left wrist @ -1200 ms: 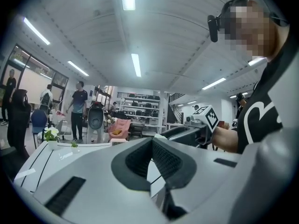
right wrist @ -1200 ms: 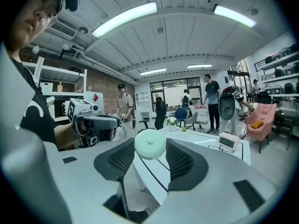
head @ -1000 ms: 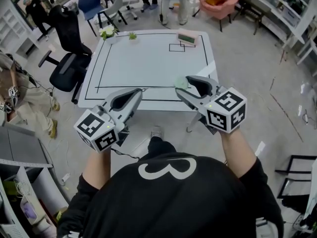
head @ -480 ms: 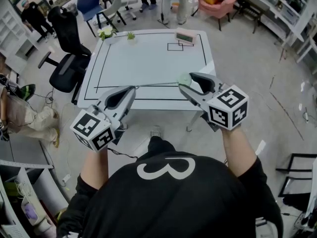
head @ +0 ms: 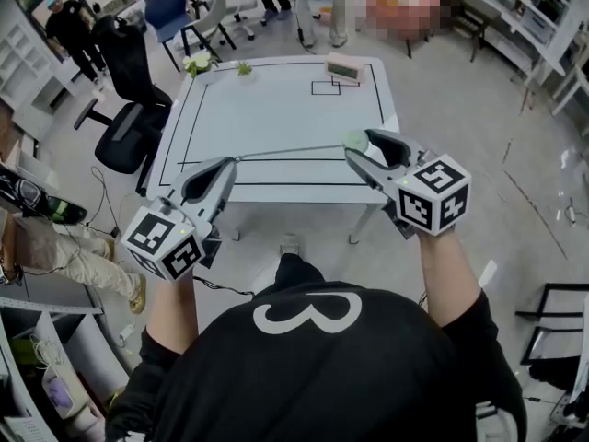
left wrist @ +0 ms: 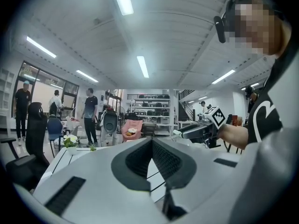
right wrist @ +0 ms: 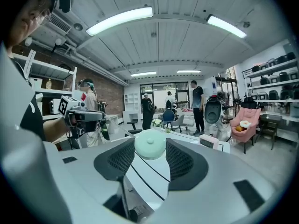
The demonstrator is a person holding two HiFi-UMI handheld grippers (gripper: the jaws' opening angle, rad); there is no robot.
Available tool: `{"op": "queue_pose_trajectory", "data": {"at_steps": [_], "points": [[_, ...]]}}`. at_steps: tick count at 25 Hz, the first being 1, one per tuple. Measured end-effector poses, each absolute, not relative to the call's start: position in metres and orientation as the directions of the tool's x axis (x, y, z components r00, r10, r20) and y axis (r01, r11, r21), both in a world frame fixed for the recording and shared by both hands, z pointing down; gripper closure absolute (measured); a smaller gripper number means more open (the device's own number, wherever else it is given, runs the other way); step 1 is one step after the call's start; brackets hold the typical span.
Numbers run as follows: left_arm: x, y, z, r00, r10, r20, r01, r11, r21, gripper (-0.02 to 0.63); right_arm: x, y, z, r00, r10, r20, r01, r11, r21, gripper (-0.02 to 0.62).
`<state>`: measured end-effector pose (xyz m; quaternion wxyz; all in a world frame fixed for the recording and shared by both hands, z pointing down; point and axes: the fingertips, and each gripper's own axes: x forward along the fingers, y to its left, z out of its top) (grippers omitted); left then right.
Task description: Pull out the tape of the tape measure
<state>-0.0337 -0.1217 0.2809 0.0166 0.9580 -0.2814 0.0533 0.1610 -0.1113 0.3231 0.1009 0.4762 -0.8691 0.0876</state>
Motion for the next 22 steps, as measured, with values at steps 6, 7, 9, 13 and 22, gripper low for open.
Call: {"op": "queue_pose_trajectory", "data": {"at_steps": [6,7,9,13,22], "points": [[-0.047,-0.131,0.294,0.813,-0.569,0.123,-0.572,-0.820,-0.017,0.606,0.170,-0.109,0.339,-0.502,-0.815,0.289,-0.860,0.507,-0.062,0.376],[-0.048,-0.132,0.295,0.810,-0.573,0.126,-0.576,-0.817,-0.021,0.606,0.173,-0.109,0.341,-0.494,-0.818,0.294,-0.864,0.499,-0.062,0.376],[-0.051,-0.134,0.296,0.806,-0.577,0.131,-0.579,-0.815,-0.021,0.604,0.176,-0.108,0.342,-0.486,-0.822,0.297,-0.869,0.490,-0.068,0.376],[-0.051,-0.138,0.297,0.805,-0.578,0.133,-0.581,-0.814,-0.014,0.605,0.176,-0.109,0.340,-0.483,-0.822,0.300,-0.870,0.488,-0.065,0.376],[-0.069,-0.155,0.297,0.775,-0.619,0.128,-0.622,-0.783,-0.019,0.604,0.178,-0.119,0.341,-0.478,-0.824,0.303,-0.874,0.480,-0.075,0.376]]}}
